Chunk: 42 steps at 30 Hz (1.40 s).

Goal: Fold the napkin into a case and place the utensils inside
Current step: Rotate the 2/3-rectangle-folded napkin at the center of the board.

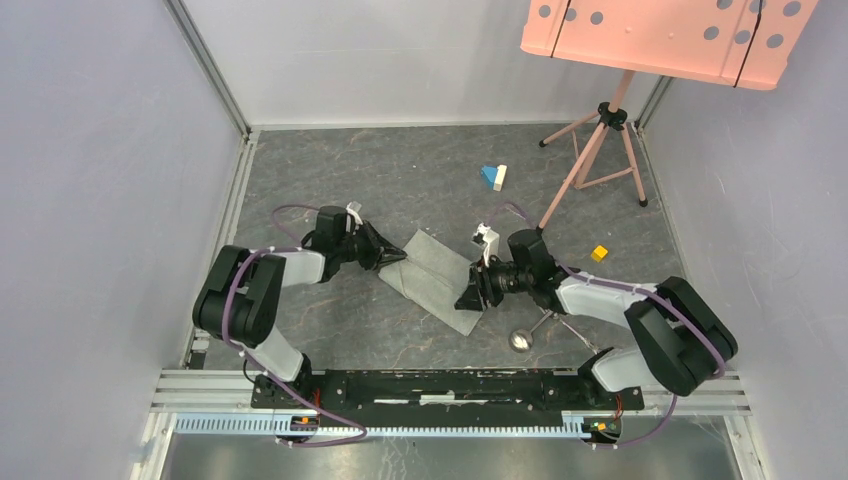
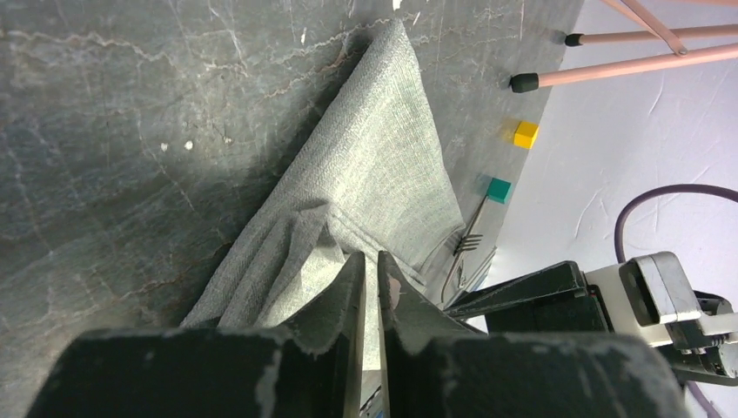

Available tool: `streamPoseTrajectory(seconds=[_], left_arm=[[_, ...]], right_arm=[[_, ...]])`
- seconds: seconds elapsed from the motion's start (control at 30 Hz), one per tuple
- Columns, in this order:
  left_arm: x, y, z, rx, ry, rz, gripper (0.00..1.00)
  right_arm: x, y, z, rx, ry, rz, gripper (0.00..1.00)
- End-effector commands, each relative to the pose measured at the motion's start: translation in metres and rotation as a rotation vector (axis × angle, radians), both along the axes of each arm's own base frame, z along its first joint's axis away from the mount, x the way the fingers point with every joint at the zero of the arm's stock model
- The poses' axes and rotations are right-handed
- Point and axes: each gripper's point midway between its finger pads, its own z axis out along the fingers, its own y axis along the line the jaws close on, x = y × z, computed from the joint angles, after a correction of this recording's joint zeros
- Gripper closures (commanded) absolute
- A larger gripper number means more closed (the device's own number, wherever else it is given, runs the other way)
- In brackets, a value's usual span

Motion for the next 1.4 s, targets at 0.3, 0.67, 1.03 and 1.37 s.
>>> streamPoseTrajectory(seconds=[0.3, 0.67, 1.03, 1.37], left_arm=[[0.032, 0.001, -0.040, 0.085, 0.040, 0.017, 0.89], [0.065, 0.009, -0.035, 0.268, -0.015, -0.083, 0.76], [0.011, 0.002, 0.055, 0.320, -0.227, -0.106, 0.35], [-0.020, -0.015, 0.020, 0.255, -0.106, -0.077, 0.39]], right_arm=[[0.022, -0.008, -0.050, -0.144, 0.010, -0.134, 0.67], [-0.014, 0.050, 0.001, 0.117, 0.097, -0.028, 0.60], [0.065, -0.026, 0.008, -0.143, -0.102, -0.230, 0.27], [0.089, -0.050, -0.026, -0.181, -0.025, -0.313, 0.49]])
